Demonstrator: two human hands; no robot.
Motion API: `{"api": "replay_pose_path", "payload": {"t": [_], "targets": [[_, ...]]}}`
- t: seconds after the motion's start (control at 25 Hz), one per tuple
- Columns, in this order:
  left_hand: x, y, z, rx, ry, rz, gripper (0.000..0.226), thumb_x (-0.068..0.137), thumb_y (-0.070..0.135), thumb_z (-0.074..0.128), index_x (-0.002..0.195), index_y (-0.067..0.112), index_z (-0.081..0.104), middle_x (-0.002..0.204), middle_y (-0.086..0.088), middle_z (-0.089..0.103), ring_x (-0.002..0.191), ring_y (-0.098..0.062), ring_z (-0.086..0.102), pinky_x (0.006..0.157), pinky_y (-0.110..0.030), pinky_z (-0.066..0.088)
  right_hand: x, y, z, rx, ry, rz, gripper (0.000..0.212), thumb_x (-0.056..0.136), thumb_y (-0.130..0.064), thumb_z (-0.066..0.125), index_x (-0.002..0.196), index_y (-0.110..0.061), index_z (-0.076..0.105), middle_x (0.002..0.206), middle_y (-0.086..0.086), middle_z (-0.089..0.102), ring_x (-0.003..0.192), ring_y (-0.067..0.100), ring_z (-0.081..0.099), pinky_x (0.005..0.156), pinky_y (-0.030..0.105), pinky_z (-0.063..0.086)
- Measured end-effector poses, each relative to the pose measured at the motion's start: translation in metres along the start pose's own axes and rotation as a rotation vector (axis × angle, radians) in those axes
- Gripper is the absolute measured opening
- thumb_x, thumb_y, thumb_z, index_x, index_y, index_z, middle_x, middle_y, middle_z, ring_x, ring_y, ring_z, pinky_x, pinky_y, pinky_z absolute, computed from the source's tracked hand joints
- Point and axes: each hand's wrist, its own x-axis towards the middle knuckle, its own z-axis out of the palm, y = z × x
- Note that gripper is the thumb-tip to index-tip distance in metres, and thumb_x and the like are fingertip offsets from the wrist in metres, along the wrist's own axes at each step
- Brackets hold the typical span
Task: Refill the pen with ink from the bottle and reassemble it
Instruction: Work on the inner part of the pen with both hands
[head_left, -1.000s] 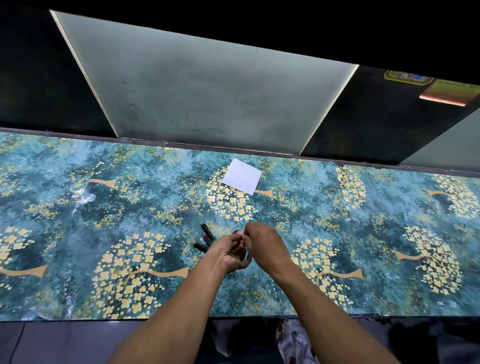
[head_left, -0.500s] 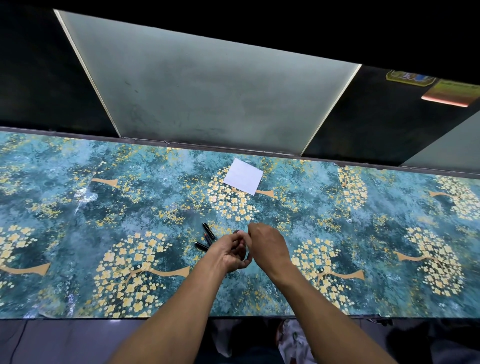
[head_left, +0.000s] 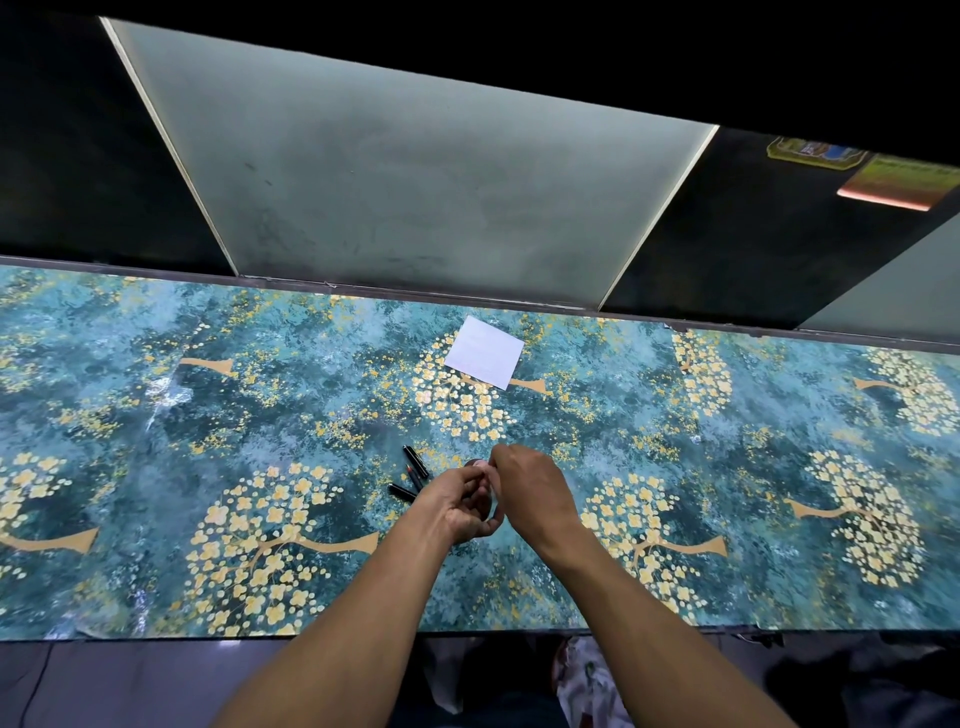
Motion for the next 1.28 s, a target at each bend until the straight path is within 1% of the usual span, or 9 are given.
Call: {"api": "replay_pose_path", "payload": {"t": [0.2, 0.36, 0.44, 0.56, 0.72, 0.84, 0.96, 1.16, 1.28], "targets": [[-0.0006, 0.0009, 0.0005, 0.000, 0.005, 0.003, 0.031, 0.092, 0.019, 0.067, 0.065, 0.007, 0.058, 0.044, -0.001, 0.048, 0.049, -0.012, 0.045, 0.073, -0.041, 0.051, 0.0006, -0.0005, -0.0019, -0.067, 0.004, 0.024, 0.025, 0.104, -0.029, 0.048, 0.099, -0.008, 0.060, 0.096, 0.013, 0.067, 0.086, 0.035, 0.065, 0.062, 0.036, 0.035], [0.0006, 0.0004, 0.0009, 0.009, -0.001, 0.011, 0.028, 0.092, 0.020, 0.066, 0.067, 0.009, 0.059, 0.044, 0.001, 0.047, 0.035, -0.011, 0.045, 0.074, -0.041, 0.050, -0.0012, 0.0029, -0.0015, -0.020, 0.013, 0.047, 0.031, 0.104, -0.041, 0.048, 0.102, -0.012, 0.059, 0.099, 0.010, 0.066, 0.086, 0.034, 0.064, 0.065, 0.039, 0.045], [0.0004, 0.0002, 0.0006, 0.001, 0.000, 0.013, 0.026, 0.091, 0.019, 0.068, 0.068, 0.009, 0.061, 0.047, 0.002, 0.047, 0.034, -0.011, 0.045, 0.072, -0.040, 0.051, -0.0019, 0.0028, -0.0011, 0.019, -0.008, 0.020, 0.028, 0.103, -0.039, 0.051, 0.108, -0.013, 0.058, 0.103, 0.010, 0.065, 0.088, 0.035, 0.064, 0.068, 0.041, 0.048], [-0.0003, -0.0006, 0.0020, 0.015, 0.003, 0.009, 0.029, 0.091, 0.021, 0.068, 0.067, 0.008, 0.060, 0.046, 0.001, 0.050, 0.033, -0.011, 0.046, 0.068, -0.039, 0.051, -0.0021, 0.0021, -0.0017, 0.022, -0.020, 0.001, 0.021, 0.103, -0.031, 0.049, 0.106, -0.012, 0.057, 0.101, 0.011, 0.064, 0.085, 0.036, 0.063, 0.066, 0.041, 0.046], [-0.0002, -0.0007, 0.0006, 0.023, 0.009, 0.012, 0.030, 0.092, 0.020, 0.067, 0.065, 0.008, 0.059, 0.046, 0.001, 0.051, 0.031, -0.012, 0.047, 0.070, -0.040, 0.051, -0.0012, -0.0018, 0.0003, -0.009, -0.012, 0.013, 0.021, 0.104, -0.030, 0.047, 0.100, -0.011, 0.057, 0.095, 0.012, 0.066, 0.080, 0.037, 0.063, 0.062, 0.041, 0.045], [-0.0007, -0.0014, 0.0001, 0.014, 0.007, 0.014, 0.030, 0.091, 0.020, 0.068, 0.064, 0.009, 0.060, 0.048, 0.001, 0.049, 0.036, -0.012, 0.046, 0.072, -0.040, 0.051, 0.0001, -0.0042, 0.0007, -0.058, -0.008, 0.010, 0.021, 0.104, -0.029, 0.049, 0.099, -0.010, 0.057, 0.095, 0.012, 0.067, 0.079, 0.037, 0.065, 0.059, 0.038, 0.039], [-0.0020, -0.0030, 0.0013, 0.015, 0.008, 0.011, 0.032, 0.092, 0.022, 0.067, 0.063, 0.009, 0.059, 0.046, 0.001, 0.048, 0.037, -0.012, 0.047, 0.071, -0.040, 0.051, 0.0005, -0.0037, -0.0001, -0.075, 0.000, 0.026, 0.025, 0.105, -0.030, 0.047, 0.099, -0.009, 0.058, 0.094, 0.012, 0.067, 0.081, 0.036, 0.065, 0.059, 0.036, 0.036], [-0.0056, -0.0011, 0.0005, 0.013, 0.014, 0.012, 0.038, 0.092, 0.022, 0.067, 0.058, 0.009, 0.058, 0.041, 0.001, 0.046, 0.031, -0.012, 0.046, 0.069, -0.040, 0.050, -0.0004, -0.0041, 0.0022, -0.017, 0.015, 0.050, 0.029, 0.105, -0.038, 0.047, 0.099, -0.012, 0.059, 0.094, 0.010, 0.067, 0.082, 0.032, 0.064, 0.061, 0.036, 0.039], [-0.0078, -0.0016, 0.0016, 0.006, 0.012, 0.011, 0.032, 0.090, 0.021, 0.069, 0.062, 0.009, 0.060, 0.041, 0.001, 0.046, 0.038, -0.011, 0.046, 0.068, -0.040, 0.049, -0.0054, -0.0036, 0.0034, 0.014, 0.046, 0.066, 0.030, 0.104, -0.040, 0.048, 0.099, -0.013, 0.060, 0.094, 0.009, 0.067, 0.081, 0.031, 0.063, 0.061, 0.035, 0.039]]}}
